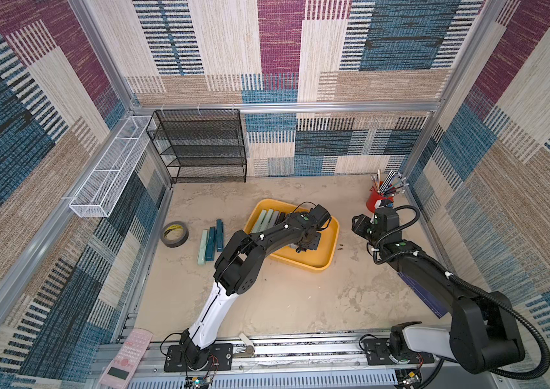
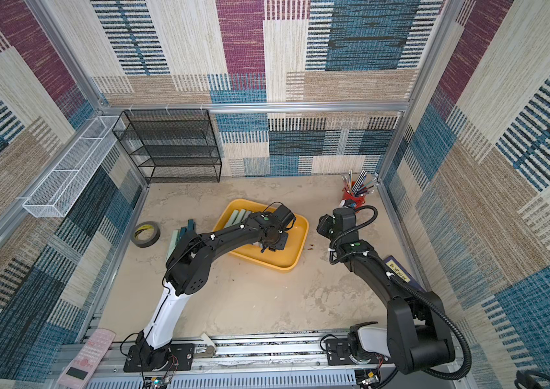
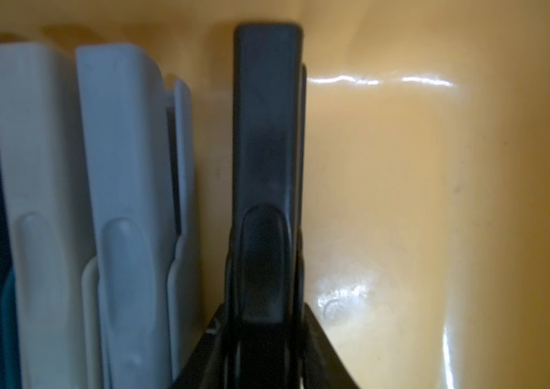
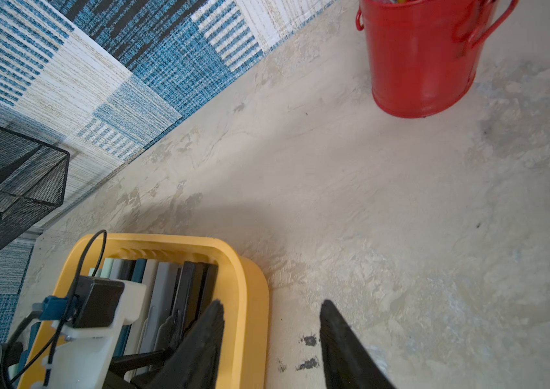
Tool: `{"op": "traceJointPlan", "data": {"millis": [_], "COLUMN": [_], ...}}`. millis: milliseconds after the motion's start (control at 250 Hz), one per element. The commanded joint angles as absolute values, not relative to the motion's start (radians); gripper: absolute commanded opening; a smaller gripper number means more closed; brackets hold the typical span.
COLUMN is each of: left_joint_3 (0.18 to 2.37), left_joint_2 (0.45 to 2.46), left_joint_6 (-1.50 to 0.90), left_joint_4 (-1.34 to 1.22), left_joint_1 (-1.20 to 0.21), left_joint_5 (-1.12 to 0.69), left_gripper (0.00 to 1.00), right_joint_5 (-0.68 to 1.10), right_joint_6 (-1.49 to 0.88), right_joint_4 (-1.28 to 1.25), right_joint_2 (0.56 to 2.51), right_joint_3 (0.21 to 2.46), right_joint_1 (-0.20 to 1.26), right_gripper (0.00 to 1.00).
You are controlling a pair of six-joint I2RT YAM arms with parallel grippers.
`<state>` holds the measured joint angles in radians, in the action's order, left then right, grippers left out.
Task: Put the pruning pliers into the storage box
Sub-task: Place the pruning pliers in the storage box, then adjust the pruning pliers in the storage box.
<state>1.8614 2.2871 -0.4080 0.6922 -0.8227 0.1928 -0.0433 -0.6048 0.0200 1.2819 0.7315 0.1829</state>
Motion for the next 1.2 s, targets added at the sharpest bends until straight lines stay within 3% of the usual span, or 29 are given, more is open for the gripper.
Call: {"op": "traceJointPlan", "data": {"millis": [0,236,544,904,1196], "left_joint_3": [1.868,1.879,1.823,1.393,1.264], "left_joint_2": [2.290,2.248,2.035,1.698,1.662], "left_joint_6": [-0.406,-0.393,-0.285,-0.223,-0.180], "left_joint_4": [0.703,0.707,0.674,0.472,0.366], "left_joint_1": [-0.822,-0.821,-0.797,-0.450,-0.290], "left_joint_5": [0.209,0.209,0.262,0.115,0.042], "left_gripper": [0.37,0.42,0.58,0.65,0.67], "right_joint_5": [-0.033,-0.028,-0.003,-0.017,0.014], "right_joint_6": [-0.599,-0.569,-0.506,-0.451,-0.518], "right_joint_4": [0.000,0.018,0.074,0.210,0.256], "right_joint_2": [1.272,1.269,1.325,1.478,1.660], "right_joint_3": [0.727,0.742,0.807,0.984,1.090], "right_joint_1": [0.184,0.184,0.185,0.346,0.477], "right_gripper": [0.49,0.49,0.48,0.49,0.58]}}
